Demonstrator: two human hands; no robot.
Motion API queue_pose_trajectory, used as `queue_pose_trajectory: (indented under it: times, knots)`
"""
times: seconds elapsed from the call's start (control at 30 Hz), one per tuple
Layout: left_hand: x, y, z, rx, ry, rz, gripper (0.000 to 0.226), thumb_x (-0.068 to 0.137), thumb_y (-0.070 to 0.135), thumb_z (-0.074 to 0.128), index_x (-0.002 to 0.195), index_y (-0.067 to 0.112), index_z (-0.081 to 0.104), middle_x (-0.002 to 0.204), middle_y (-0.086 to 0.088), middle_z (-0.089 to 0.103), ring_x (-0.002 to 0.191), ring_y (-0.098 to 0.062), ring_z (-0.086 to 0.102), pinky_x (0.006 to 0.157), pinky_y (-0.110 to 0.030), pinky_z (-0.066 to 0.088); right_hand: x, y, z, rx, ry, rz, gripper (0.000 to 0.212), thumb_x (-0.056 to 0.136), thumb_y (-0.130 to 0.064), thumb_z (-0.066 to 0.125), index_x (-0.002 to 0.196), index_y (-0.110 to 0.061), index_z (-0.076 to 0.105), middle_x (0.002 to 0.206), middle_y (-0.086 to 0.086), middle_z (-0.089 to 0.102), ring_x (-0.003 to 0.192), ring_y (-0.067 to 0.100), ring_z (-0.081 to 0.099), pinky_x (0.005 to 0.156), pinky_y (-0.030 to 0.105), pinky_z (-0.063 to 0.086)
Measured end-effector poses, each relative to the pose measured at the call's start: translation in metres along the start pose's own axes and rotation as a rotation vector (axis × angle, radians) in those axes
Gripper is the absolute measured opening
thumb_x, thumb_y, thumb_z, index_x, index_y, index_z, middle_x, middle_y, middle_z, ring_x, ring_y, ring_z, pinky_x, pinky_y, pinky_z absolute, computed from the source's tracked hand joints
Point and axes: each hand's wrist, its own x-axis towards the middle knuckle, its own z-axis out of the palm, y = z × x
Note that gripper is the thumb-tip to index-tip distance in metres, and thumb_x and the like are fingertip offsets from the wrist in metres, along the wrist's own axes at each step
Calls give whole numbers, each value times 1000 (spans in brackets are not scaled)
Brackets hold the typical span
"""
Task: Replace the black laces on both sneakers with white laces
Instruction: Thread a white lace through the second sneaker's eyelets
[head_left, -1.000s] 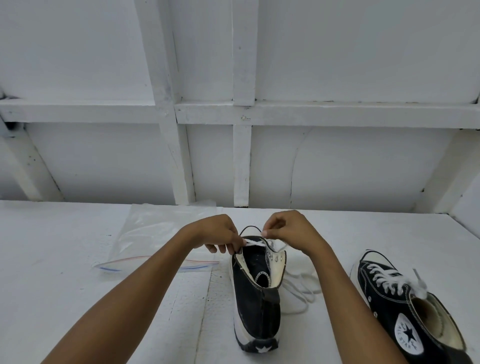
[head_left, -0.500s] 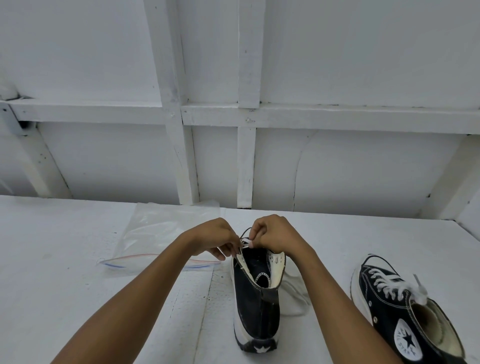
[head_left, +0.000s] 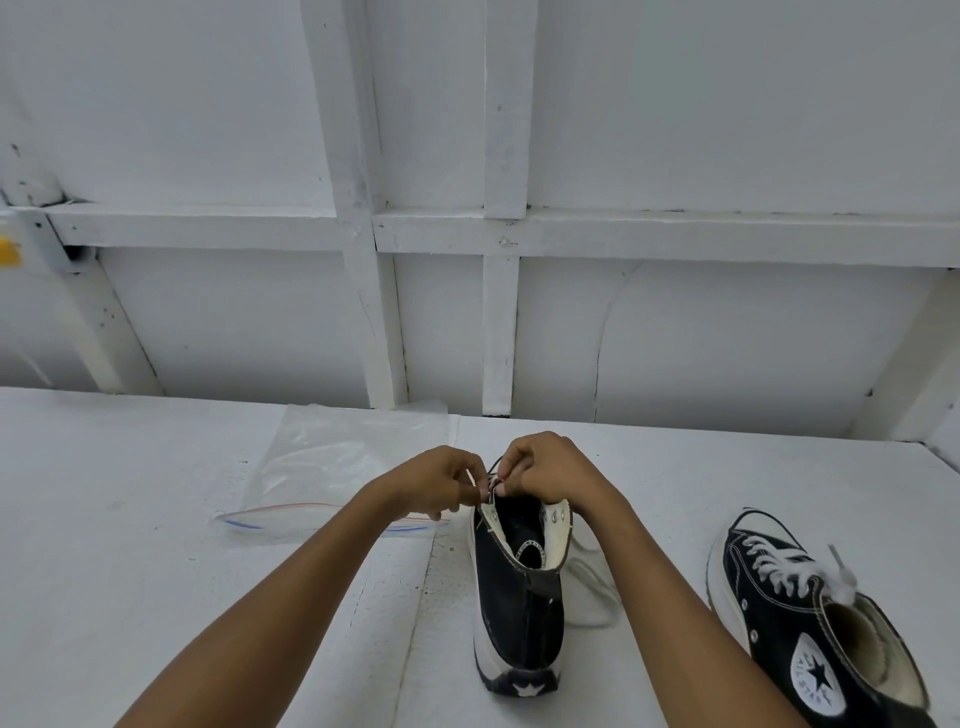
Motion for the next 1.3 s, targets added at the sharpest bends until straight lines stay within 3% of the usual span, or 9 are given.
queue_pose_trajectory:
  times: [0.23,0.33,0.43,0.6,0.8,0.9,0.97,1.17,1.3]
  knots:
    - [-13,3,-18,-766,269,13,11,97,9,54,86,11,56,101,-15,74,99,-28,70,88,-41,52,-10,13,-12,-39,38,40,29,72,-15,81,89,-19,57,86,-4,55,72,10,50,57,23,38]
    - [-15,8,-22,-1233,255,38,18,102,7,42,86,9,50,73,-15,63,62,-26,62,63,-35,57,-17,22,-16,30,48,94,25,73,-18,81,76,-16,56,73,-3,56,65,12,48,57,25,37]
    - [-17,6,-18,-899,259,-62,11,100,12,48,90,10,51,67,-4,49,46,-11,30,40,-19,25,-25,30,-17,125,51,142,37,76,-29,81,64,-12,50,61,-1,53,58,14,46,53,24,32]
    - [-21,-3,0,-57,-43,-84,8,95,16,62,96,12,69,89,-8,66,45,-9,33,41,-19,29,-36,31,-16,245,30,246,38,82,-35,75,59,-14,53,61,0,58,57,15,54,52,23,33]
    - [-28,12,-18,-591,257,111,19,97,22,59,97,4,67,105,-3,74,102,-18,66,88,-38,47,-40,31,-14,342,19,268,33,84,-36,73,64,-14,59,69,4,63,64,18,59,56,23,40]
    - [-29,20,-25,-1113,222,117,14,98,14,48,88,7,55,82,-15,66,72,-25,67,68,-37,54,-42,33,-13,392,2,291,27,85,-34,71,72,-12,64,73,6,65,63,18,59,55,24,40]
    - [-27,18,-23,-1001,236,24,14,98,16,49,86,11,50,75,-8,52,49,-14,41,43,-24,37,-43,34,-12,430,-2,306,24,85,-32,71,76,-11,65,72,6,64,60,17,58,53,23,39]
    - [-24,8,1,-23,-11,-112,14,97,18,58,106,10,66,87,-6,63,48,-9,34,41,-19,30,-42,35,-9,382,101,281,27,82,-33,73,83,-13,55,75,0,56,69,15,47,57,26,31]
    - [-26,16,-11,-313,160,3,12,94,12,59,91,8,70,92,-2,68,71,-13,55,61,-25,46,-44,36,-9,360,99,270,26,84,-36,70,84,-12,59,76,-2,56,72,15,48,59,28,31]
